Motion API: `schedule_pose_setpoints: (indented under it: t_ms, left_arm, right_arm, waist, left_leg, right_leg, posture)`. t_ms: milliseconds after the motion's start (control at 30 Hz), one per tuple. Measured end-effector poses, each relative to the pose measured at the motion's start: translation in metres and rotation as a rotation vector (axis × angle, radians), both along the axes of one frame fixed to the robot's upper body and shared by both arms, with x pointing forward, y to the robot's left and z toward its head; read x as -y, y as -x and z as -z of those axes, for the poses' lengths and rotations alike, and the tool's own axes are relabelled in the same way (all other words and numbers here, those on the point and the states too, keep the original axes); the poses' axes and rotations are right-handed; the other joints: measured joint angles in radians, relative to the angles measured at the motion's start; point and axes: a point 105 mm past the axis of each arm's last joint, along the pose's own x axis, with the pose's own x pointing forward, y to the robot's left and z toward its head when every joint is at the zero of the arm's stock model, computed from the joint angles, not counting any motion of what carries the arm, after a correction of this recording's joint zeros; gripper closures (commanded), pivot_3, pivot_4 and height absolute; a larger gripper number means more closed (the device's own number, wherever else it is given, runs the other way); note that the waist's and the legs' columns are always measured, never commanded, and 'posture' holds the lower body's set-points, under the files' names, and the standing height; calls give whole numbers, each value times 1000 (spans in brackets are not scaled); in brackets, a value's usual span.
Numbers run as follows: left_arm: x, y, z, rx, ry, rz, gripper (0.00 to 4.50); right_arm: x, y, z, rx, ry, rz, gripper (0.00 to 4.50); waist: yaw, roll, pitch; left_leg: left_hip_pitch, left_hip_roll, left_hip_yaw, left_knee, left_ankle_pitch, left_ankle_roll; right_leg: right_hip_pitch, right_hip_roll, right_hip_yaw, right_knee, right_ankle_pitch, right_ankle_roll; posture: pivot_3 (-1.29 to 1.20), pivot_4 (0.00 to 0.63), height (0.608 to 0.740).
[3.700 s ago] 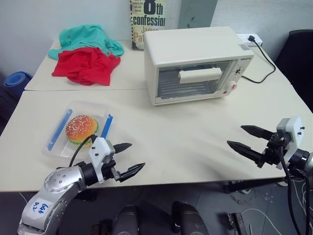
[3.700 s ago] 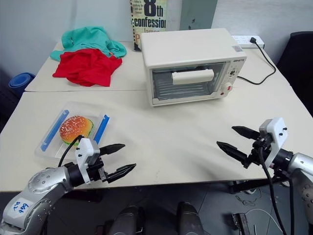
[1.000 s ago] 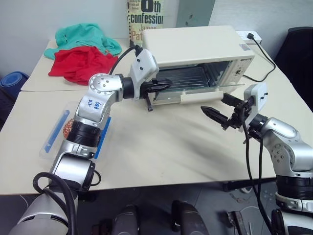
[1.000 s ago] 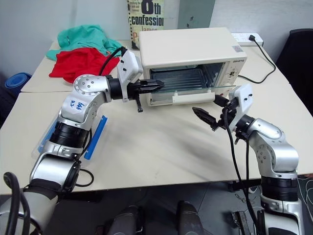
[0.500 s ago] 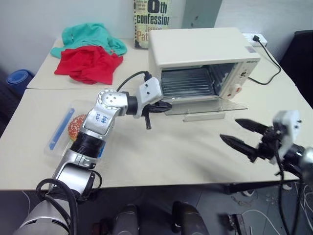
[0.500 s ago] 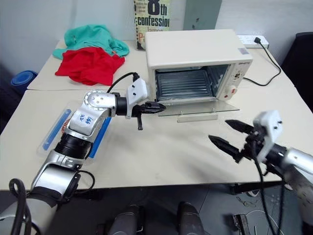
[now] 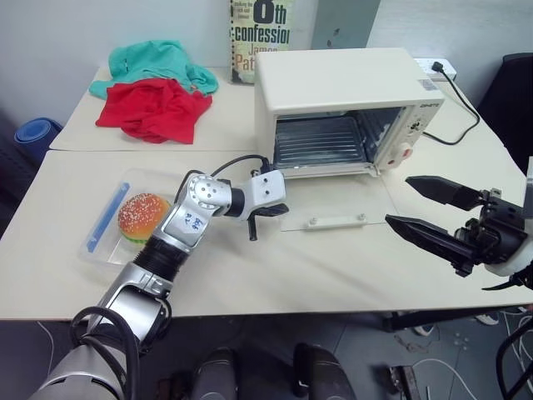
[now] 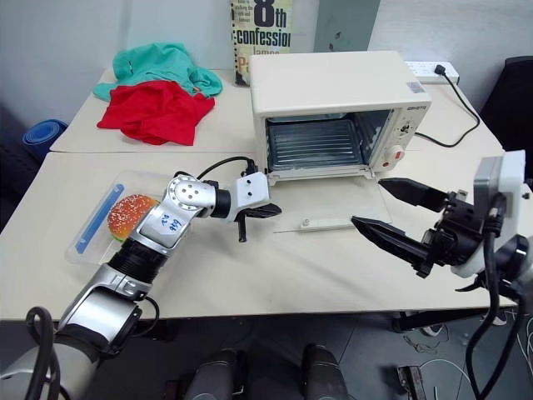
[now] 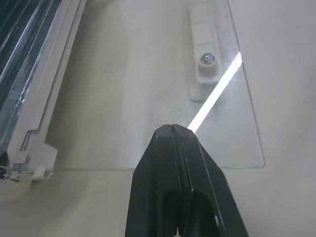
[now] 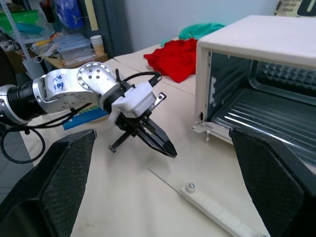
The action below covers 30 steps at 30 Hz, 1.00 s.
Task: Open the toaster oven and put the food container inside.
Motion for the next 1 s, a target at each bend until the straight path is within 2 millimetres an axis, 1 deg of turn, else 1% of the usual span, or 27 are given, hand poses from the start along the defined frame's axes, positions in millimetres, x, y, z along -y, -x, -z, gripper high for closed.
schedule_pose_setpoints:
  t_ms: [100,167,200,300,367,433,500,533,600,633,700,800,933,1000]
  left_arm:
    - [-8,8,0,-15,25,-22,4487]
    - [-18,13,-6,-66,93,-80,4100]
    - [-25,16,-16,-96,154,-116,3895]
    - [-49,38,-63,-166,364,-187,3015]
    - [-66,55,-83,-194,448,-224,2377]
    - [-86,71,-88,-232,496,-288,1774]
    - [-112,92,-82,-297,526,-371,1162]
    - [-120,100,-82,-318,539,-390,809]
    - [-135,122,-86,-331,563,-412,237]
    - [-142,131,-88,-325,558,-429,53]
    - [-160,148,-83,-327,543,-507,53]
    - [-193,169,-71,-335,551,-703,53]
    - [-222,191,-69,-282,574,-885,53]
    - [-238,204,-66,-263,616,-989,53]
  right_arm:
    - [-6,-5,2,-14,3,-30,0]
    - [-7,-9,3,-24,12,-45,0]
    - [-8,-11,4,-28,19,-53,0]
    - [-10,-16,6,-50,17,-94,0]
    - [-10,-21,10,-71,22,-113,0]
    - [-14,-27,12,-87,32,-143,0]
    - [-17,-35,13,-103,36,-186,0]
    - [-18,-38,12,-106,39,-197,0]
    - [-21,-45,13,-108,52,-226,0]
    - [-23,-48,13,-105,57,-237,0]
    - [-26,-55,15,-103,68,-262,0]
    - [-32,-68,17,-92,74,-292,0]
    - [-41,-76,21,-83,88,-344,0]
    - [-45,-79,24,-87,85,-365,0]
  waist:
    - [-3,0,0]
    - [-6,0,0]
    - [-6,0,0]
    - [-10,0,0]
    - [-12,0,0]
    - [-20,0,0]
    - [-31,0,0]
    - [-31,0,0]
    - [-30,-1,0]
    - [-30,-1,0]
    - [-30,-1,0]
    - [-30,-1,0]
    - [-30,-1,0]
    - [-30,-1,0]
  left_leg:
    - [0,0,0,0,0,0]
    - [0,0,0,0,0,0]
    - [0,0,0,0,0,0]
    - [0,1,-1,0,0,0]
    - [0,1,-1,0,0,0]
    - [1,0,-1,0,1,-1]
    - [1,1,-1,0,1,-1]
    - [1,1,-1,0,1,-1]
    - [1,1,-1,0,1,-2]
    - [1,1,-1,0,1,-2]
    - [1,1,-1,0,1,-3]
    - [1,1,-1,0,1,-3]
    - [1,1,-2,0,0,-4]
    - [1,1,-2,-1,0,-4]
  right_leg:
    - [0,0,0,1,0,0]
    - [-1,0,0,2,0,0]
    - [-1,0,0,2,0,0]
    - [-1,0,0,2,0,0]
    - [0,0,0,2,0,0]
    - [0,0,1,3,0,0]
    - [0,1,1,3,0,0]
    - [-1,1,0,3,0,0]
    - [-1,1,0,3,0,0]
    - [0,0,0,3,0,0]
    - [0,0,0,2,-1,-1]
    - [-1,0,0,2,-1,-2]
    - [-1,0,0,2,-2,-2]
    - [-1,0,0,3,-2,-3]
  posture:
    - [0,150,740]
    - [0,150,740]
    - [0,150,740]
    - [0,150,740]
    - [0,150,740]
    - [0,150,740]
    - [0,150,740]
    - [0,150,740]
    - [0,150,740]
    - [0,150,740]
    - [0,150,740]
    - [0,150,740]
    - [0,150,740]
    - [0,150,740]
